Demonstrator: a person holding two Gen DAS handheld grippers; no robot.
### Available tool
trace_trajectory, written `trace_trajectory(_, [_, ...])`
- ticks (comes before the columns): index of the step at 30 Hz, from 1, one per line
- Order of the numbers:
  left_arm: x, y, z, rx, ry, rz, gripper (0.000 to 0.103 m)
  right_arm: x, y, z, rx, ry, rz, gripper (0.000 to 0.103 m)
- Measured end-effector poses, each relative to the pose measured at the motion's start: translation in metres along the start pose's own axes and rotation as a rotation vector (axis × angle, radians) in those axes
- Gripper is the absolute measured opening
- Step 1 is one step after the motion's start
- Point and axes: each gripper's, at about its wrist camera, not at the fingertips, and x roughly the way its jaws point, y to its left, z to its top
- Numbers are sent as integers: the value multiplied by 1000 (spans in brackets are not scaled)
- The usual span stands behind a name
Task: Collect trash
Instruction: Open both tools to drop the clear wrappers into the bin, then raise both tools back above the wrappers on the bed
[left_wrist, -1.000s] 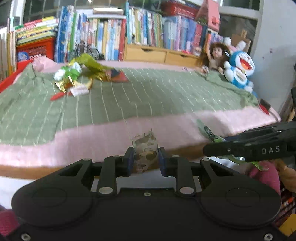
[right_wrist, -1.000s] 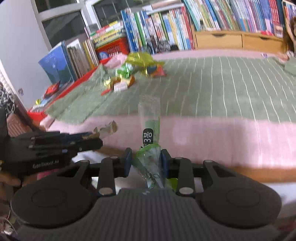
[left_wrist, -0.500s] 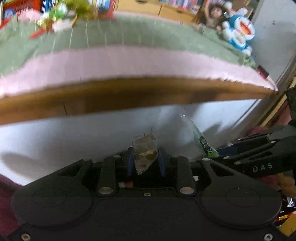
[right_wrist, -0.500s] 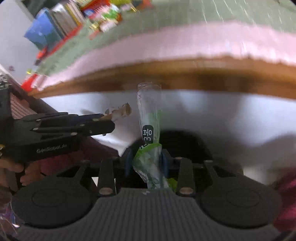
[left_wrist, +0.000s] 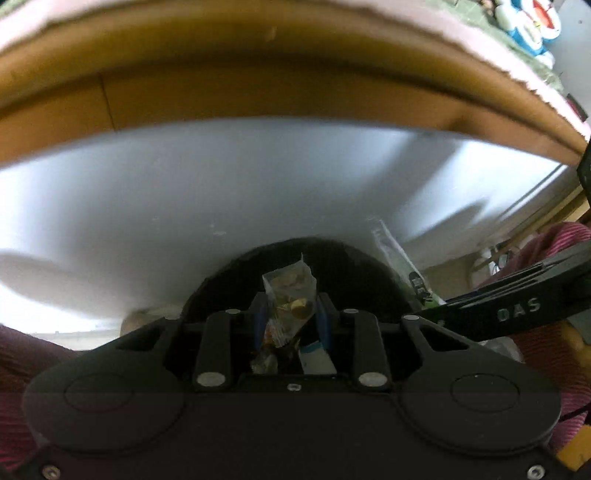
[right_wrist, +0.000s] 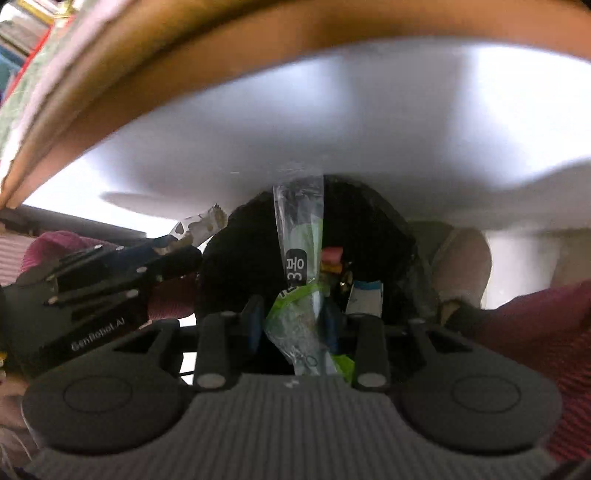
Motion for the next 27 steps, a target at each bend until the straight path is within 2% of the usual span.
trace_trajectory(1, [3, 1, 0, -4, 8, 3, 26, 6, 0, 1, 5, 11, -12, 41])
trace_trajectory(3, [9, 1, 0, -3, 19, 5, 28, 14, 2, 3, 3, 17, -38, 56])
trace_trajectory(5, [12, 0, -2, 6, 23, 8, 37, 18, 2, 3, 5, 11, -45, 70])
trace_trajectory(6, [13, 0, -2, 8, 27, 18, 42, 18, 1, 3, 12, 4, -44, 72])
trace_trajectory(9, [16, 3, -3, 5, 40, 28, 51, 13, -5, 4, 33, -11, -44, 76])
trace_trajectory(14, [16, 3, -3, -1, 41, 25, 58, 7, -13, 6, 62, -25, -33, 78])
trace_trajectory(27, [-5, -4, 1, 8, -2, 36, 71, -7, -10, 2, 33, -72, -43, 80])
